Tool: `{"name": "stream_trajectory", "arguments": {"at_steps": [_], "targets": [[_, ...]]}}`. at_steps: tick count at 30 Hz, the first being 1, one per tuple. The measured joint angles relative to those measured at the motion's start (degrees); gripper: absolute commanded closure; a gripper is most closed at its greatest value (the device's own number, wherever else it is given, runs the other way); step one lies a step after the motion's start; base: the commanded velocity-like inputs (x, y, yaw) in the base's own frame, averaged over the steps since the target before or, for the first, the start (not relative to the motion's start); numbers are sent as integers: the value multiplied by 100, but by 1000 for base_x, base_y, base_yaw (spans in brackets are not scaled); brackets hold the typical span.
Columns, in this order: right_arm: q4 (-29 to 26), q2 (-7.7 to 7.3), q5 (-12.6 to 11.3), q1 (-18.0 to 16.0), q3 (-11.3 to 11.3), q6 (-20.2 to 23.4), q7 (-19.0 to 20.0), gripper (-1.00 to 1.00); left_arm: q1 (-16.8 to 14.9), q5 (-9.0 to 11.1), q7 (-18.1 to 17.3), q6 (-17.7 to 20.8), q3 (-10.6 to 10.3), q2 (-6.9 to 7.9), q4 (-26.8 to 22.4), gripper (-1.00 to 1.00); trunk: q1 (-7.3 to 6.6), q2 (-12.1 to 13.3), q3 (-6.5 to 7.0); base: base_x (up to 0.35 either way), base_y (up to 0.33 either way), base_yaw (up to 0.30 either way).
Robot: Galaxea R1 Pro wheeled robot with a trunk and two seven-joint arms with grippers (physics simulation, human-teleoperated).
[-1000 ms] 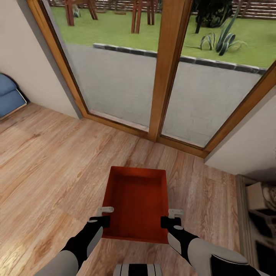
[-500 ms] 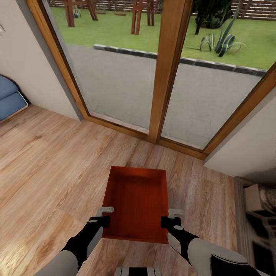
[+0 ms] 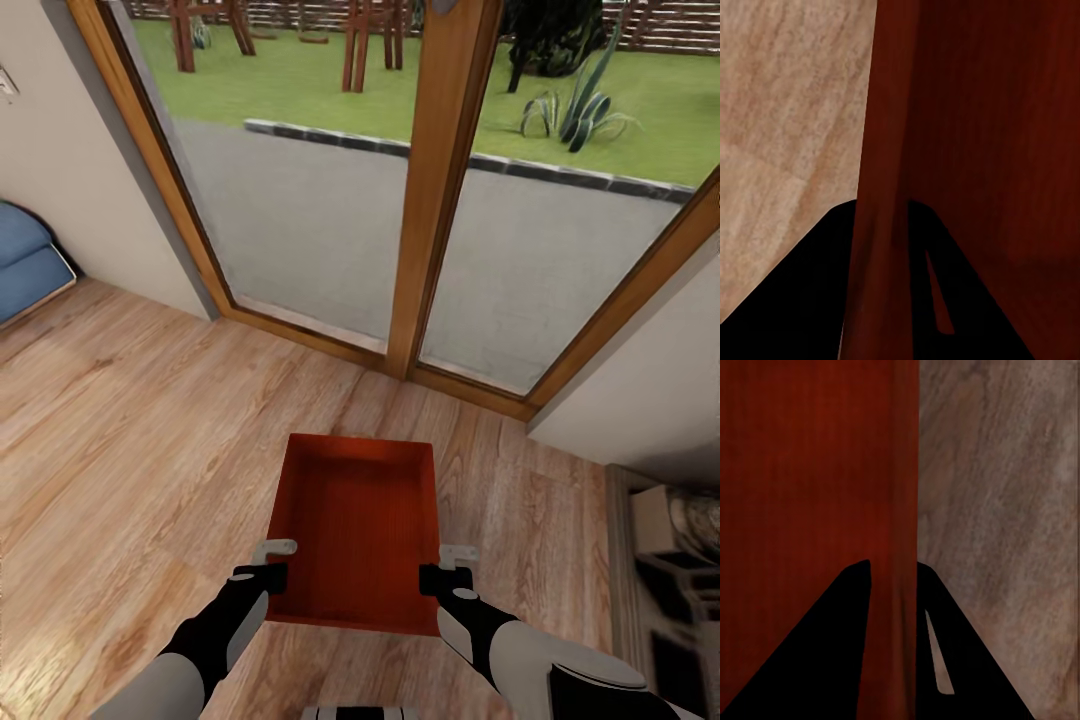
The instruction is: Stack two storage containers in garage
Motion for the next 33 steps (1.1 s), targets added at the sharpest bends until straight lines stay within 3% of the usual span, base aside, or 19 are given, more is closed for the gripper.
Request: {"name": "stream_trajectory", "arguments": {"at_steps": [33], "targets": [[0,-1,8,0,-5,-1,0,100,0,11,8,-4,-7,0,0,100,-725,1324,592,0,0,0]]}}
